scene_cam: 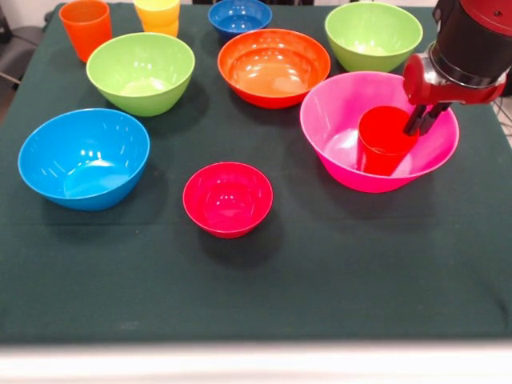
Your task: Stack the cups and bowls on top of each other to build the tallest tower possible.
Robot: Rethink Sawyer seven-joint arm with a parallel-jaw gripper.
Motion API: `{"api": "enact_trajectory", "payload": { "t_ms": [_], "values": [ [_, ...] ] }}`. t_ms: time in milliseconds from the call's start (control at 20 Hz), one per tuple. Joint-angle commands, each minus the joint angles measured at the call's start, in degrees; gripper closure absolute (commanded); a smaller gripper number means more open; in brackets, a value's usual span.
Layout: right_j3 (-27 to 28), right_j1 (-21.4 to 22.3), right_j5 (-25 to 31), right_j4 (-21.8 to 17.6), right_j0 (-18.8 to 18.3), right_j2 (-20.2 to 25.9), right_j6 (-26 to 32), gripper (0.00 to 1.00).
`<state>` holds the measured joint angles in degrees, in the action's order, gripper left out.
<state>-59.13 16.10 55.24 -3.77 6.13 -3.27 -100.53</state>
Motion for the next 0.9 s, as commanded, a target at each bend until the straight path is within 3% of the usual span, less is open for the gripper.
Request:
{"api": "enact_trajectory", "payload": {
  "t_ms": [50,650,900],
  "values": [
    [-5.15,-0.70,-5.18,0.36,1.15,3.09,-9.09,1.00],
    [-3.82,-1.89,-2.88,-0.02,2.07,2.08,-9.13,1.00],
    [-5.71,-1.62,-2.93,-1.00,1.80,1.14,-7.89,1.00]
  ]
}}
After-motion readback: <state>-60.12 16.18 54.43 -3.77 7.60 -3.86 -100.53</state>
